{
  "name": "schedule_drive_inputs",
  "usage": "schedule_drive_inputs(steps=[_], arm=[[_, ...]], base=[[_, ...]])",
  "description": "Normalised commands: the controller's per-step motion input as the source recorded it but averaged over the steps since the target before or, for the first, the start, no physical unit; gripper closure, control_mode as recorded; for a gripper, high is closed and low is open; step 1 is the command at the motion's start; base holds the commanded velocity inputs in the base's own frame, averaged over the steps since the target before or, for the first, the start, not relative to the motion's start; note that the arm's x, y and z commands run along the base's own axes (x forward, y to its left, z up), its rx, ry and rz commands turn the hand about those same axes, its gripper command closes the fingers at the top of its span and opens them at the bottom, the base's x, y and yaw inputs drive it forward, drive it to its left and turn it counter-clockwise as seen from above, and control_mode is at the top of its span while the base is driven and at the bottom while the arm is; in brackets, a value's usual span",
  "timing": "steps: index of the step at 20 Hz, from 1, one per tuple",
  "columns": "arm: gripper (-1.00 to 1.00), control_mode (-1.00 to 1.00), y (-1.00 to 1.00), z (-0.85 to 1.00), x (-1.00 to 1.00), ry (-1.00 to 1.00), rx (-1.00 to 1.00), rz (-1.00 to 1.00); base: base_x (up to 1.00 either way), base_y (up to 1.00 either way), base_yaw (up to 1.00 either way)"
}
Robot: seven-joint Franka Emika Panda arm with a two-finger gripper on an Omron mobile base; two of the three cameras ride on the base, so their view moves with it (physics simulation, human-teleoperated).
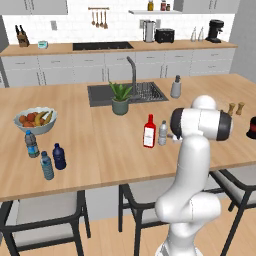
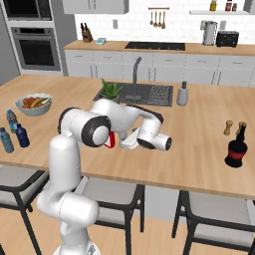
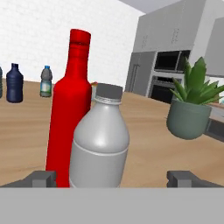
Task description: Move the plastic bottles in the middle to the plastics group, and the glass bottles in the middle to the glass group.
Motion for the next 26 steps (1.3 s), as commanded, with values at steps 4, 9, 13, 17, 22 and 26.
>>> schedule_drive_inputs(steps=[4,9,13,17,22,26], arm=[[-1.0,-1.0,0.16,-0.1,0.05,0.0,0.0,0.0],[-1.0,-1.0,0.16,-0.05,0.07,0.0,0.0,0.0],[-1.0,-1.0,0.1,-0.01,0.17,0.0,0.0,0.0],[-1.0,-1.0,0.06,-0.01,0.15,0.0,0.0,0.0],[-1.0,-1.0,0.1,-0.04,0.03,0.0,0.0,0.0],[-1.0,-1.0,0.16,-0.07,0.0,0.0,0.0,0.0]], base=[[0.0,0.0,0.0],[0.0,0.0,0.0],[0.0,0.0,0.0],[0.0,0.0,0.0],[0.0,0.0,0.0],[0.0,0.0,0.0]])
